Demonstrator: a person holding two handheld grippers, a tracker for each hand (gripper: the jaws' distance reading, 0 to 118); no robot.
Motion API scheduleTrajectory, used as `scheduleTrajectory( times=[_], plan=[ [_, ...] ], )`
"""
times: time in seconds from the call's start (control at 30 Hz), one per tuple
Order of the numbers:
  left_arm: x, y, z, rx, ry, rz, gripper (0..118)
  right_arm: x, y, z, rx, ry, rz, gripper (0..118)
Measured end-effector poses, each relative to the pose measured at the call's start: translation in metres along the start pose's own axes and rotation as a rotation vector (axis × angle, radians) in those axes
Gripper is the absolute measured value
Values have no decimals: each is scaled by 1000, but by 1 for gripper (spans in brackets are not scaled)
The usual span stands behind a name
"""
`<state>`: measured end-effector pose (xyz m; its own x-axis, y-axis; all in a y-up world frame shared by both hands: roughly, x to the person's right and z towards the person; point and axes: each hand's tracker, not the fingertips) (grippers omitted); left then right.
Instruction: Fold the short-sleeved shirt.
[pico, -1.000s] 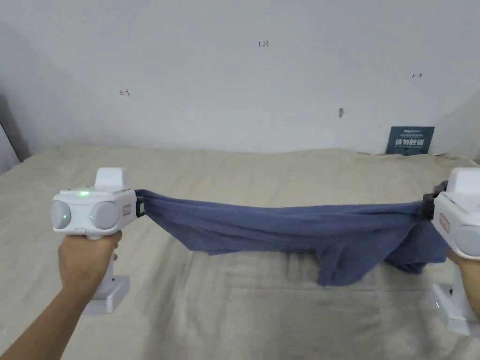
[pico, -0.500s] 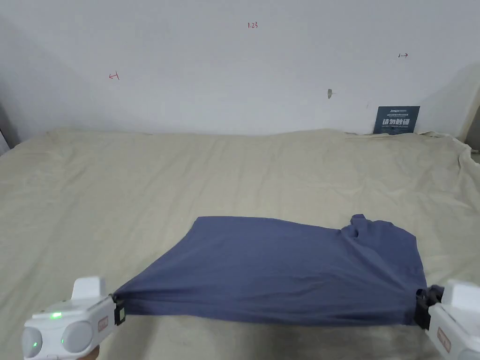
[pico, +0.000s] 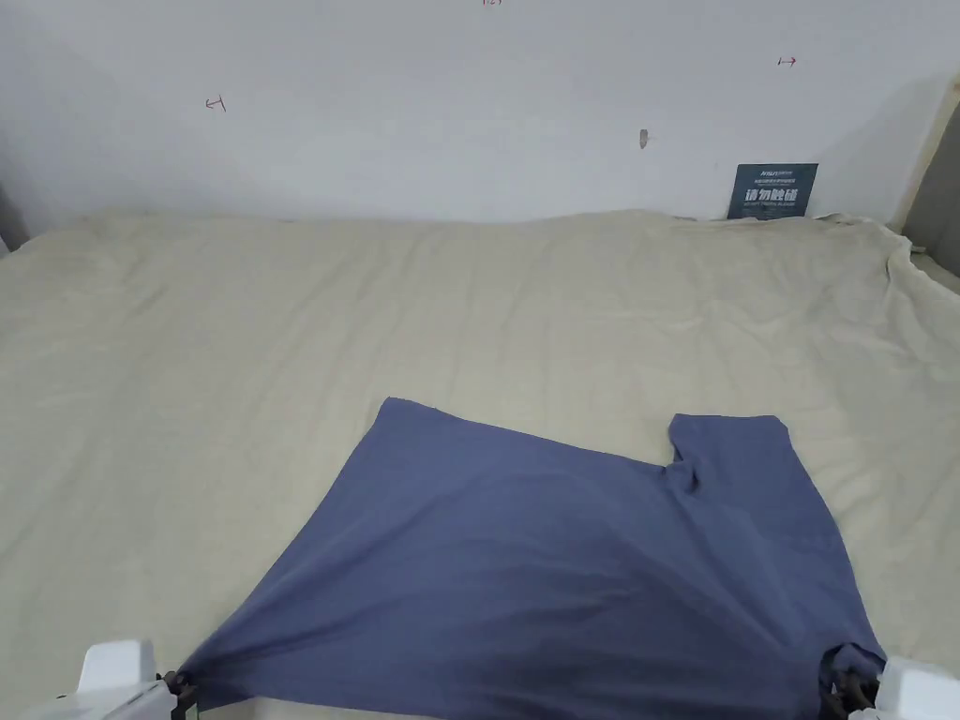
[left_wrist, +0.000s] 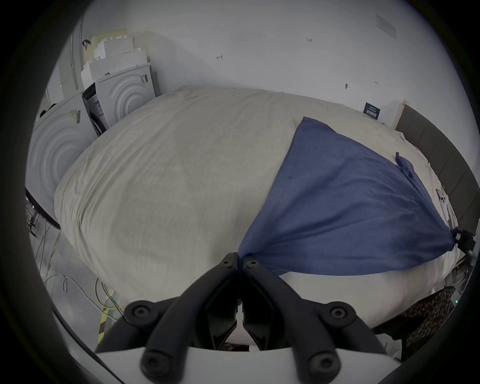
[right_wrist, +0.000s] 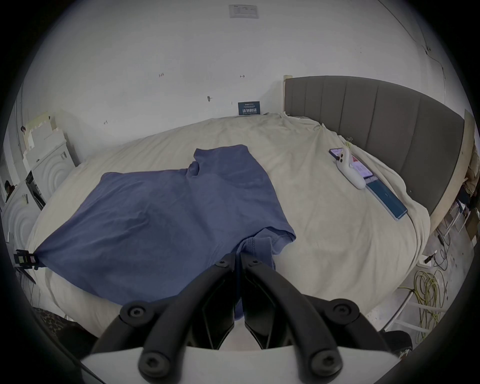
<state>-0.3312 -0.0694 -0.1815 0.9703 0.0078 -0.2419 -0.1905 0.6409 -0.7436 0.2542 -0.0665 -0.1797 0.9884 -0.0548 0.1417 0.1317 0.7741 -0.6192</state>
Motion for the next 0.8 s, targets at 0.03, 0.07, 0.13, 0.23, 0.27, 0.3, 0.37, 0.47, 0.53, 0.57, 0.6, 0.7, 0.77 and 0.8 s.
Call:
scheduleTrajectory(
  times=[0.03,0.07,0.13,0.23,0.27,0.3,0.37,0.47,0.53,0.57,0.6,0.7,0.77,0.8],
  plan=[
    [-2,-3,-1,-9,2,1,0,0,-4,0,-8,-3,6,2],
    [-1,-6,-2,-18,5,-1,0,0,-8,-2,-20,-8,15,2],
    [0,-10,-8,-42,19,-9,0,1,-14,-11,-57,-16,16,2],
    [3,-16,-22,-82,41,16,0,4,-21,-27,-127,-32,26,2],
    [4,-18,-26,-98,46,23,0,4,-23,-31,-129,-32,27,2],
    [5,-20,-30,-114,54,16,0,5,-24,-34,-151,-36,38,2],
    [9,-22,-33,-138,60,16,0,6,-24,-37,-171,-32,40,2],
    [12,-21,-29,-114,79,21,8,4,-18,-31,-166,-28,48,9],
    [12,-14,-24,-126,61,65,30,1,-9,-21,-162,-31,57,50],
    [12,-10,-21,-122,54,73,49,2,-3,-17,-154,-20,57,71],
    [15,-4,-14,-107,51,84,77,2,5,-11,-130,10,51,89],
    [22,19,8,-15,36,100,102,-2,37,11,-22,40,44,93],
    [31,40,30,64,5,105,102,-7,63,25,45,48,64,93],
    [35,52,41,107,-12,107,102,-11,76,35,86,53,71,93]
  ],
)
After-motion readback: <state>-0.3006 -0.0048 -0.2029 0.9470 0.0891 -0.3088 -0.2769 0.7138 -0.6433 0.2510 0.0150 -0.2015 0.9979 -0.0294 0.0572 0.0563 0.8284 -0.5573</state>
